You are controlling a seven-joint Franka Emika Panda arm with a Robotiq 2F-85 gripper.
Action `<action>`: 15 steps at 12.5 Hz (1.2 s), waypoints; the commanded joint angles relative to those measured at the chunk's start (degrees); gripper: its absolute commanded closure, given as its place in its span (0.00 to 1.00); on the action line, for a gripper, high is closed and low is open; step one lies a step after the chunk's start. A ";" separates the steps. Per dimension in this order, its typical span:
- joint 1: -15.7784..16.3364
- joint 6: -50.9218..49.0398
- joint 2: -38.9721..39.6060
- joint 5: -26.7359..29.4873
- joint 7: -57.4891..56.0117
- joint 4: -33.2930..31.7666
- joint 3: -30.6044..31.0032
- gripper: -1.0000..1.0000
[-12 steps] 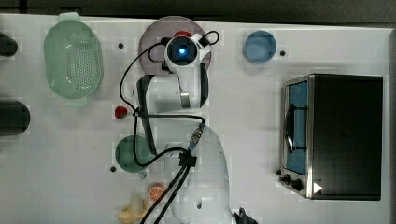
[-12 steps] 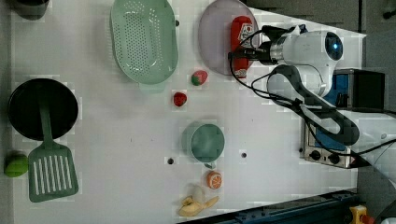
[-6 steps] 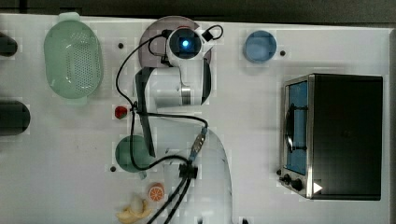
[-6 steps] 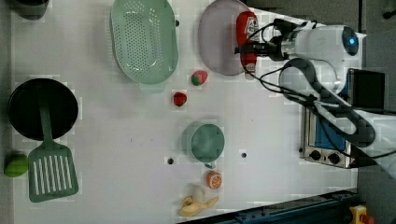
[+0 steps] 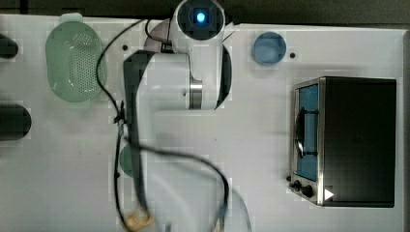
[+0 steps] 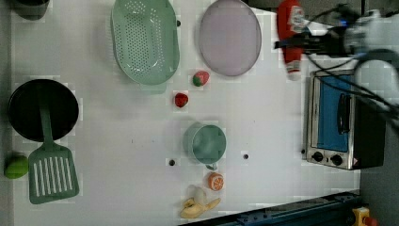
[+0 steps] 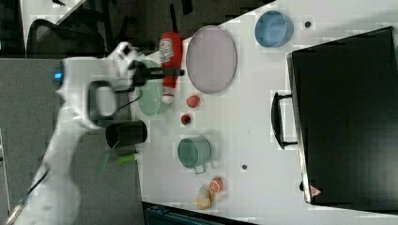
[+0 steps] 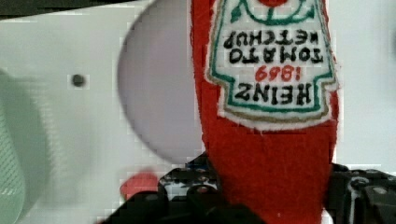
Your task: Pick ketchup from plate and place it on table.
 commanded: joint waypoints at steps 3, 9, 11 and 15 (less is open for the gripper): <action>-2.58 -11.34 -12.10 0.46 -0.89 -3.80 -3.66 0.40; -2.93 -5.26 -22.89 0.22 -0.92 -23.64 -5.95 0.40; -2.86 1.99 -23.94 0.18 -0.93 -30.77 -5.73 0.40; -2.68 14.13 -19.68 0.18 -0.92 -39.80 -5.14 0.40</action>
